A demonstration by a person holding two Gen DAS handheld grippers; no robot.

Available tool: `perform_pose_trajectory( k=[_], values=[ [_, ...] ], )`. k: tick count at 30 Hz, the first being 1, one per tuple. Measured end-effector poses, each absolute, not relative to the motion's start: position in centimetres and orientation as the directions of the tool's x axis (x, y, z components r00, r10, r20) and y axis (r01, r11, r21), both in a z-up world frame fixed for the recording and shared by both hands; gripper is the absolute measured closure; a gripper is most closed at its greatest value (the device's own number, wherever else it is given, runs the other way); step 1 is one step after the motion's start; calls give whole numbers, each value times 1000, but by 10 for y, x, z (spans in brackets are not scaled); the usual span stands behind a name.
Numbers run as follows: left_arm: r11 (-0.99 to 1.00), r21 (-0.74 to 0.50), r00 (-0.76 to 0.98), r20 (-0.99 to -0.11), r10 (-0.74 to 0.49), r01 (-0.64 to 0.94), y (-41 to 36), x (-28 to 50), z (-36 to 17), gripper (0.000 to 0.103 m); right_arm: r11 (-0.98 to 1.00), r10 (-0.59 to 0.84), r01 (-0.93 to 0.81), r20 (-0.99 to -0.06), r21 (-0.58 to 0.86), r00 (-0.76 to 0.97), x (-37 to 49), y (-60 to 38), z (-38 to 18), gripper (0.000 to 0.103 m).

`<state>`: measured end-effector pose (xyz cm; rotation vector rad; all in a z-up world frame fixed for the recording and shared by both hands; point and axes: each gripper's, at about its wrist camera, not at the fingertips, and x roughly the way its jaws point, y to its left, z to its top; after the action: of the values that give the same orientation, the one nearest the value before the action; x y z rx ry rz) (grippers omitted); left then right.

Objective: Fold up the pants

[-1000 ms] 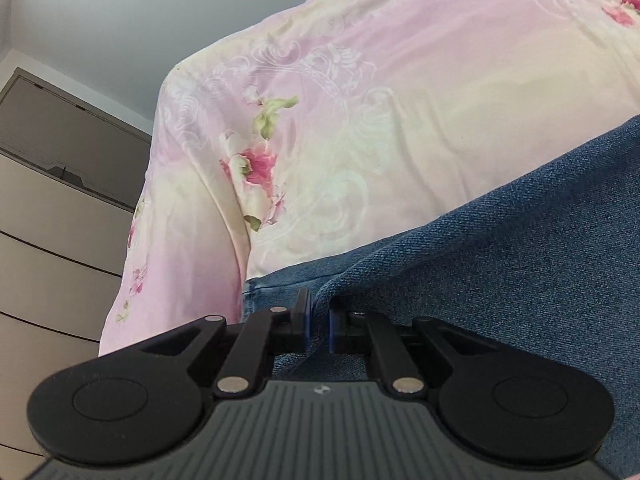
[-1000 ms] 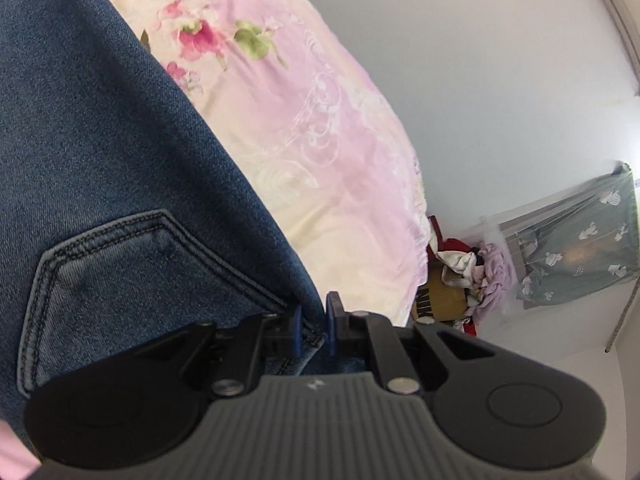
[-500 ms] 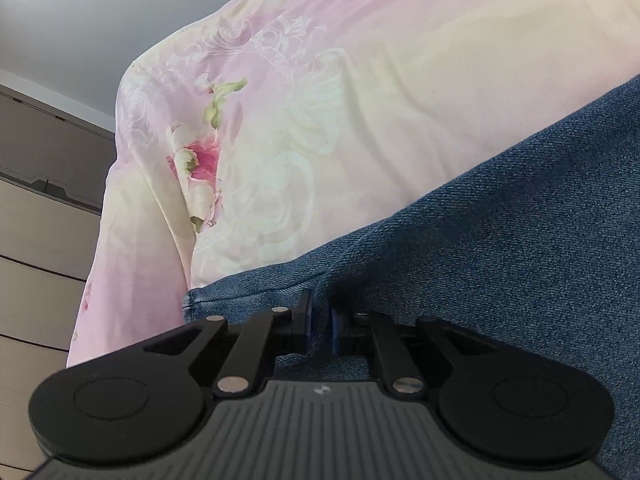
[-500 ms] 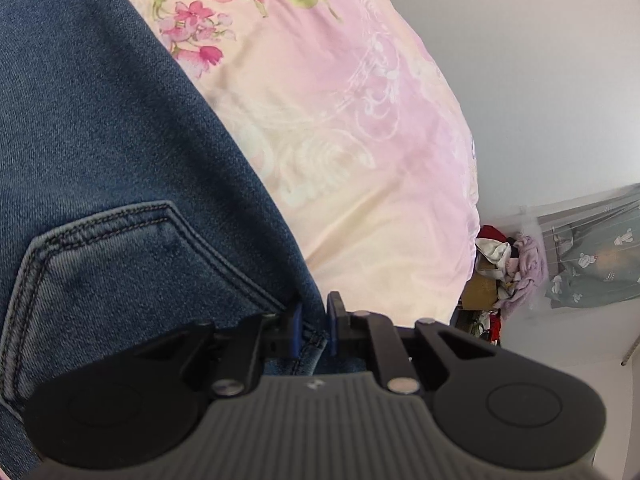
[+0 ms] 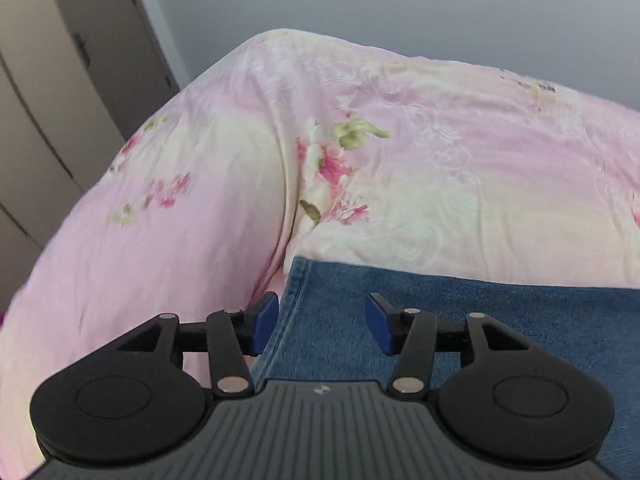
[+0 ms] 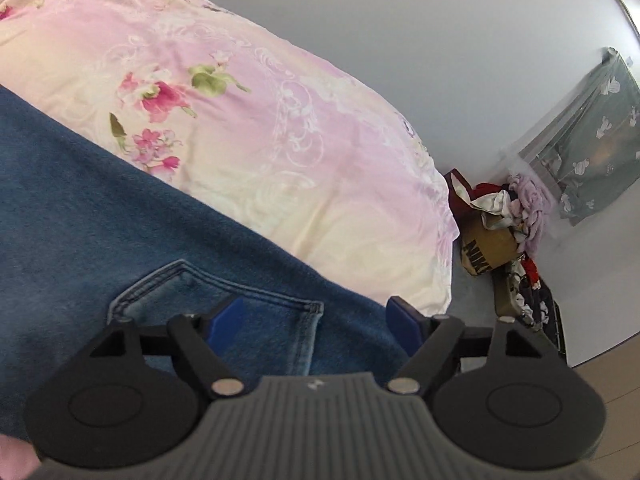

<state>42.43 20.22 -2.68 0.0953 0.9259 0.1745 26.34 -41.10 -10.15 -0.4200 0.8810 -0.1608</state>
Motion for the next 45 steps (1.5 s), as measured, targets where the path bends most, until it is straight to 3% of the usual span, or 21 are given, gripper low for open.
perform_pose_trajectory(
  k=[9,13,16,19,23,31,41,45],
  values=[
    [934,-89,561,-818,130,-346,265,357,-91,41,944,-291,69,-714,-323,637,193,-406,-115,27],
    [847,-307,588,-809,7,-433,292,347,-115,30,948,-305,127,-708,-293,637,177,-413,-116,27],
    [774,-408,609,-793,-37,-484,302,350,-129,30,950,-309,173,-711,-259,631,164,-419,-115,27],
    [761,-427,625,-780,-38,-488,300,355,-137,30,953,-294,244,-721,-177,627,149,-433,-109,27],
    [767,-423,635,-772,-26,-483,294,361,-143,32,918,-226,394,-751,50,621,129,-468,-109,26],
    [761,-419,636,-771,-11,-495,291,369,-146,50,585,-50,602,-717,544,696,116,-546,-153,23],
    [755,-372,607,-794,43,-540,288,377,-148,61,430,-20,607,-665,668,746,145,-580,-197,35],
    [765,-331,601,-794,90,-552,282,380,-128,81,513,-55,623,-702,590,710,150,-571,-178,51]
  ],
)
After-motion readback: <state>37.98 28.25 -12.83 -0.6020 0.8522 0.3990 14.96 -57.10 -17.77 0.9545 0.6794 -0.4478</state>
